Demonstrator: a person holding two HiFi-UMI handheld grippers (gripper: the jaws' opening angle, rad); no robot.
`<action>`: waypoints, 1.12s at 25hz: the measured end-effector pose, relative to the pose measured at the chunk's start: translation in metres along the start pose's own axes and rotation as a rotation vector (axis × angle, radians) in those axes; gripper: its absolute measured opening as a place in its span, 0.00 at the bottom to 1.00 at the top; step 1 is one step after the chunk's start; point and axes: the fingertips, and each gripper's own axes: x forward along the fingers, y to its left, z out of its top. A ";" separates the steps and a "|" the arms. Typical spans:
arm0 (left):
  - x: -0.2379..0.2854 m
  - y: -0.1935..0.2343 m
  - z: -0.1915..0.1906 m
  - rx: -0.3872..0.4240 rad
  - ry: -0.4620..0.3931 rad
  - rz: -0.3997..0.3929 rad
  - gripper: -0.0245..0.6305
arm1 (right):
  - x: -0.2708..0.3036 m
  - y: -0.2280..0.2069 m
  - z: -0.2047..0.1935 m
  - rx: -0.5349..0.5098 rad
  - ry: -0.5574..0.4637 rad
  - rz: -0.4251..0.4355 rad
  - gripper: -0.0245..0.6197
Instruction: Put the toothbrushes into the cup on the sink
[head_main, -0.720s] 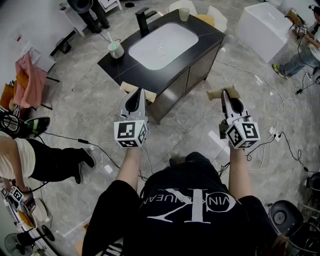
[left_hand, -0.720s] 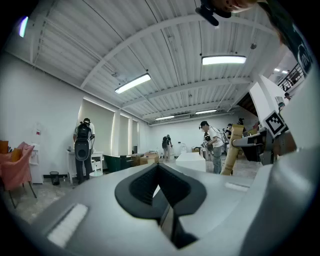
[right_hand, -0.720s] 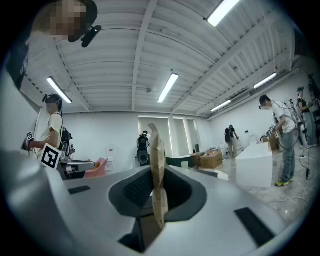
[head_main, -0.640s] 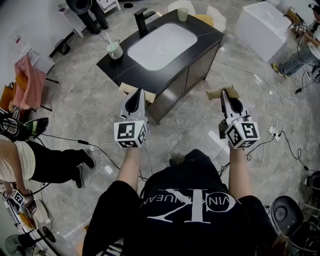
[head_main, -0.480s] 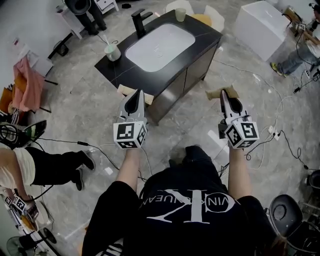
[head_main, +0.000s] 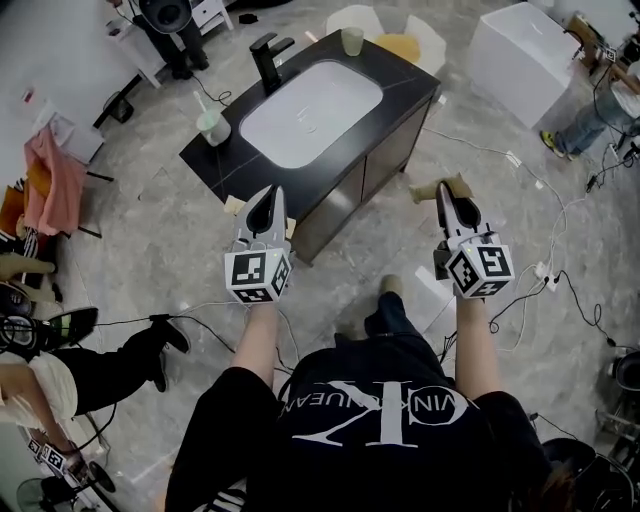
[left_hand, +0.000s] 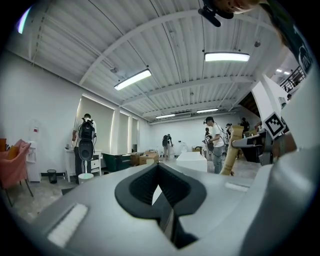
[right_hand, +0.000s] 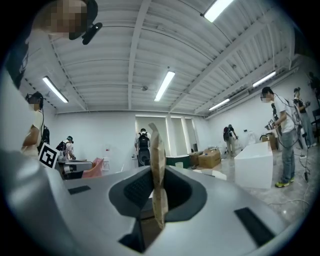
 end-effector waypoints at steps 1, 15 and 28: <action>0.008 0.000 0.001 -0.003 -0.001 0.003 0.05 | 0.006 -0.006 0.002 -0.001 -0.002 0.003 0.14; 0.112 -0.020 -0.005 -0.017 0.024 0.065 0.05 | 0.092 -0.087 0.005 -0.003 0.032 0.112 0.14; 0.171 -0.046 -0.011 -0.013 0.027 0.127 0.05 | 0.137 -0.137 -0.008 0.009 0.060 0.223 0.14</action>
